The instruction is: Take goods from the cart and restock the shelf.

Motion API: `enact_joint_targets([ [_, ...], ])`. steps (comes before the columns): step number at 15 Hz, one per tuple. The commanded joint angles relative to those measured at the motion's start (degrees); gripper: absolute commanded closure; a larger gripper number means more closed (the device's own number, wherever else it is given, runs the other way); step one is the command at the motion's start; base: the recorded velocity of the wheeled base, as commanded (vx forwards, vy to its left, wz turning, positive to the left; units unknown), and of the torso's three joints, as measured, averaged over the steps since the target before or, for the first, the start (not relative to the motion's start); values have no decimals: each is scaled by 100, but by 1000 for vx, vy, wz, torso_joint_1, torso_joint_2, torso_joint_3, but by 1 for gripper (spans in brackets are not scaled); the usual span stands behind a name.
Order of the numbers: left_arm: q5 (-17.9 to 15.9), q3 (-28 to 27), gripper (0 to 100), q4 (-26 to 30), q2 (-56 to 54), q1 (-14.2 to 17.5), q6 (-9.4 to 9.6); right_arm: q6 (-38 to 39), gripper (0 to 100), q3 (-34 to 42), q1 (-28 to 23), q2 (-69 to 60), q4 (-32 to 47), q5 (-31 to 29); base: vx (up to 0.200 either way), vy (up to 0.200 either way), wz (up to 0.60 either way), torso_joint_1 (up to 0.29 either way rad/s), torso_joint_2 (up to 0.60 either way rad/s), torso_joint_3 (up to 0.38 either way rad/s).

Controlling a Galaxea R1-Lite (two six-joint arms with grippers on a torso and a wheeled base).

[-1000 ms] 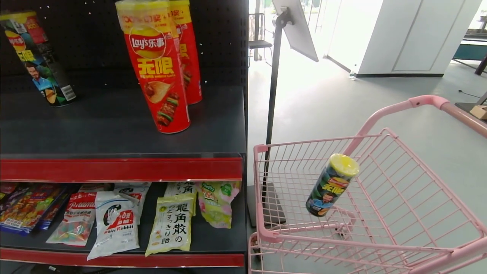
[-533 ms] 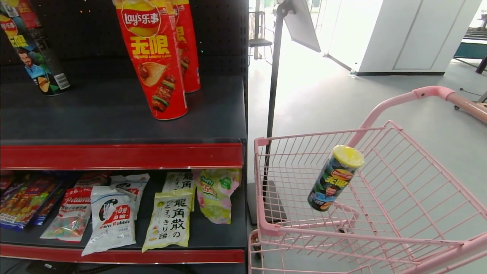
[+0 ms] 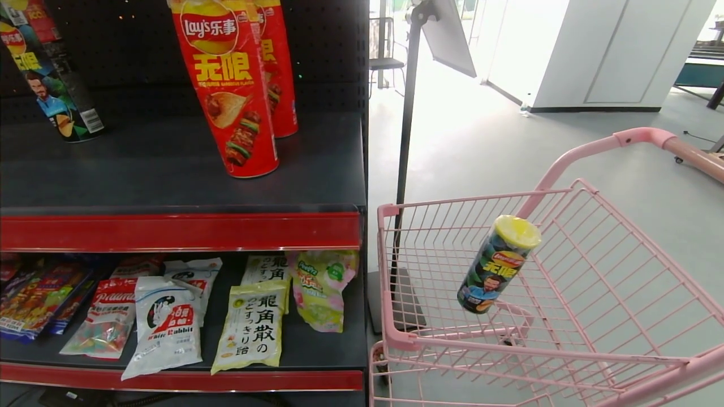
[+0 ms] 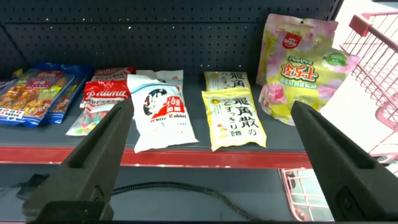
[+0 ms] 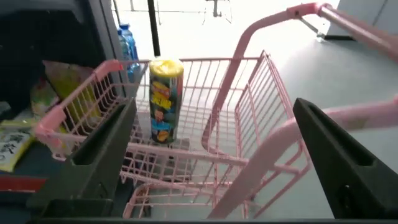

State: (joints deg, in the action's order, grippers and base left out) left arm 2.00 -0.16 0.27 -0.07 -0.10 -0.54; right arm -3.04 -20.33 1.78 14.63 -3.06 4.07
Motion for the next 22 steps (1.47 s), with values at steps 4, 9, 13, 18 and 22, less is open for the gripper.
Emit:
enact_joint_targets([
  [4, 2, -2, 0, 0, 7, 1, 1, -1261, 0, -2660, -90, 5067, -1461, 2238, 0, 0, 0, 0, 0, 0],
  [9, 2, -2, 0, 0, 7, 1, 1, -4258, 0, -2528, -960, 7063, -1505, 4796, 0, 0, 0, 0, 0, 0],
  [13, 2, 7, 0, 0, 7, 1, 1, -4372, 0, -2484, -1356, 7854, -1346, 4901, 0, 0, 0, 0, 0, 0],
  [18, 2, 7, 0, 0, 7, 1, 1, -4469, 0, -2704, -1488, 8847, -1346, 4893, 0, 0, 0, 0, 0, 0],
  [22, 2, -2, 0, 0, 7, 1, 1, -4478, 0, -2906, -1417, 9348, -1346, 4901, 0, 0, 0, 0, 0, 0],
])
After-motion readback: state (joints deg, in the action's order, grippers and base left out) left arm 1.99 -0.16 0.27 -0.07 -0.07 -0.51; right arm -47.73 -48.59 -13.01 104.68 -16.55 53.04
